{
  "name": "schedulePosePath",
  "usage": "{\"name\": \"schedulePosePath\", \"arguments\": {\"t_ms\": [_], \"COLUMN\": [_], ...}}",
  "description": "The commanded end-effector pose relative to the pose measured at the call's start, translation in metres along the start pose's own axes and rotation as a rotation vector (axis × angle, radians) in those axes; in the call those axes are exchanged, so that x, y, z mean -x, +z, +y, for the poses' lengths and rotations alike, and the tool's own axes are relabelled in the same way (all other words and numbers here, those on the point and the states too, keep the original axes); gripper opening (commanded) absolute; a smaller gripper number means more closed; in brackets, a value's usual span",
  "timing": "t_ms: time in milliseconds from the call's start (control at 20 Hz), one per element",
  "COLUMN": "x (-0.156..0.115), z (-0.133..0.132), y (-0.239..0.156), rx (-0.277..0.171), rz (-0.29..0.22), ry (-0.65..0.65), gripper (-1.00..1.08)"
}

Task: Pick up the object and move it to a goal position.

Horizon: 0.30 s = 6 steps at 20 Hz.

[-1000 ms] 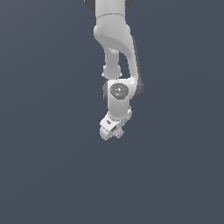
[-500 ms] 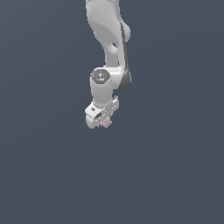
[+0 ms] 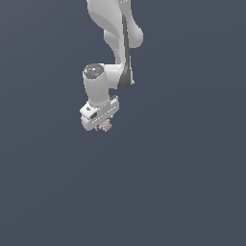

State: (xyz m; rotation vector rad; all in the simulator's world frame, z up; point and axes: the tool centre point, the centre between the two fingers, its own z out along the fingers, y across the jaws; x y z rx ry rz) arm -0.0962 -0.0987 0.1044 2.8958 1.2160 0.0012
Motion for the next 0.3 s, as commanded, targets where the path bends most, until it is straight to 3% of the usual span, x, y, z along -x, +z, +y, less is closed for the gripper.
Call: {"name": "schedulePosePath", "arguments": {"t_ms": [0,250], "x": [0.0085,0.0125], "z": [0.0013,0.0031], "y": [-0.0030,-0.0048], "rx": [-0.001,-0.001], "rz": [0.000,0.000], "ry": [-0.002,-0.002], "gripper": [-1.00,-1.00]}}
